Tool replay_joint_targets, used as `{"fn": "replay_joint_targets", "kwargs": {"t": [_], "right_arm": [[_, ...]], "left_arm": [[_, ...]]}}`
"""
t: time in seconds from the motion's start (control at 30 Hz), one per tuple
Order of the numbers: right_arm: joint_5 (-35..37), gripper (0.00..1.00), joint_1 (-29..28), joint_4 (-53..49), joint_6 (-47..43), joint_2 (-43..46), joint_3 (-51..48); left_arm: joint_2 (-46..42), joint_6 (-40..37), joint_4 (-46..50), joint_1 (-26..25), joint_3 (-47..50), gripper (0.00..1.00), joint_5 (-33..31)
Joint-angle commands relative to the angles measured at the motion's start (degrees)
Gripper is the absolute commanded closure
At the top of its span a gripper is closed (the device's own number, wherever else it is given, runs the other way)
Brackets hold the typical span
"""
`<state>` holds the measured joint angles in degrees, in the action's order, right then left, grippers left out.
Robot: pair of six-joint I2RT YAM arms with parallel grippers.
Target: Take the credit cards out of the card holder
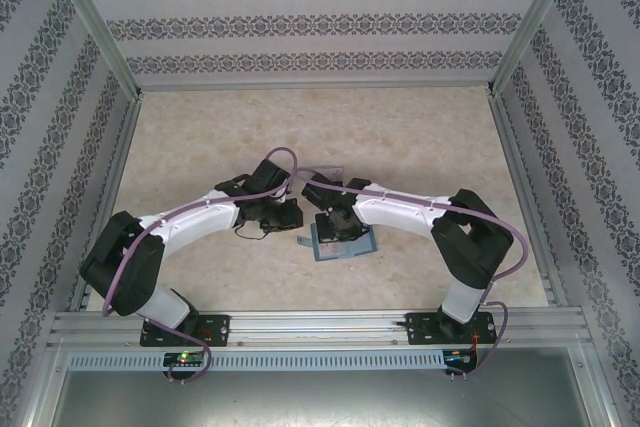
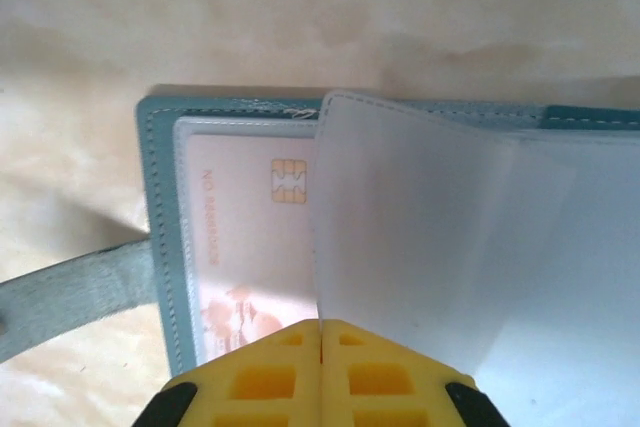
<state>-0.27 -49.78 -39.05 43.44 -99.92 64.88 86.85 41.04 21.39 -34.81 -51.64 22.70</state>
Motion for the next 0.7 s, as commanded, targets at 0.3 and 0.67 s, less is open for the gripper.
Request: {"fn": "replay_joint_targets", "kwargs": {"t": [0.3, 0.67], "right_arm": [[-8.9, 0.96, -0.4, 10.6, 4.3, 5.4, -3.7], [-7.9, 0.95, 0.7, 10.5, 4.8, 12.3, -9.9]], "left_arm": [[-2.5, 2.2, -0.9, -1.2, 2.5, 0.86, -1.0], [0.5, 3.5, -4.1, -1.5, 2.0, 0.88, 1.7]]}}
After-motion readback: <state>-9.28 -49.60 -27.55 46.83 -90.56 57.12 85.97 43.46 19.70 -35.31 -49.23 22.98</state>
